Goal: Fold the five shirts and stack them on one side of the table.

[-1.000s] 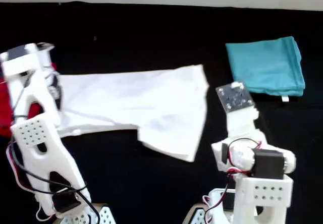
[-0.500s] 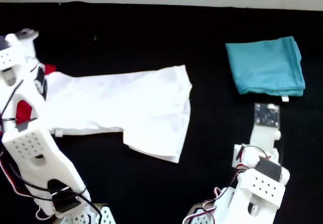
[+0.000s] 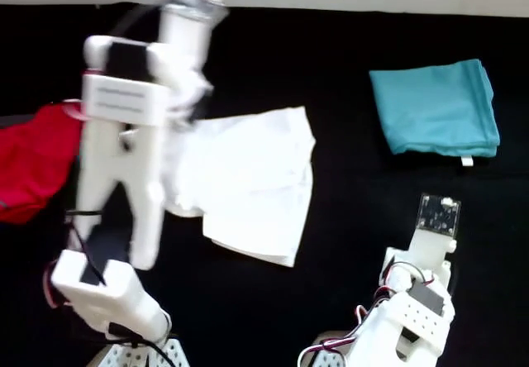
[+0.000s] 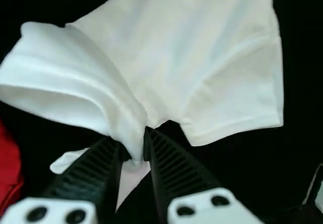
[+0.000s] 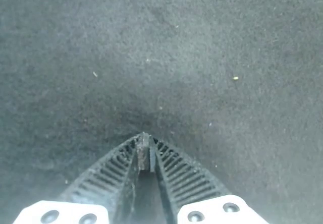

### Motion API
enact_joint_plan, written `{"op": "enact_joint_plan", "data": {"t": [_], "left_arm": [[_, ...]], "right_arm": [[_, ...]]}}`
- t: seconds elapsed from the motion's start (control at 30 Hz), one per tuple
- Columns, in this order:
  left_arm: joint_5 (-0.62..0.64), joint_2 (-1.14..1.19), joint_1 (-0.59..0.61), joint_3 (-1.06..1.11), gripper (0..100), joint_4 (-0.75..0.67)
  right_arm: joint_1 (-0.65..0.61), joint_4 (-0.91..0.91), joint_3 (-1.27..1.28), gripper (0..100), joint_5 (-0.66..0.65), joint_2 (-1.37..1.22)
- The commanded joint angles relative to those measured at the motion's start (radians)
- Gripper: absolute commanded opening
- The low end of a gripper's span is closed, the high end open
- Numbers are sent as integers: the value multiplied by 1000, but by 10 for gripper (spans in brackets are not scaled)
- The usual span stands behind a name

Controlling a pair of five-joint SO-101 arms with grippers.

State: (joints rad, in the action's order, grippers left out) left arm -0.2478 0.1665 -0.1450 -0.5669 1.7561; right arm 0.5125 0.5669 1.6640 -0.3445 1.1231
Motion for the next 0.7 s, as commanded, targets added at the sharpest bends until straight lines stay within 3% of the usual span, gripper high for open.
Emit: {"op": "enact_joint_plan", "data": {"t": [0.0,0.27,0.53,0.67], "left_arm": [[8,51,-162,-2,9,-48],[6,312,-280,-82,9,-265],[6,590,-337,-318,14,-239],[8,667,-338,-486,143,-187]], "right_arm": [[8,-36,41,6,0,8],[7,-39,42,6,0,8],[5,-41,41,6,0,8],[5,-41,41,6,0,8]]}}
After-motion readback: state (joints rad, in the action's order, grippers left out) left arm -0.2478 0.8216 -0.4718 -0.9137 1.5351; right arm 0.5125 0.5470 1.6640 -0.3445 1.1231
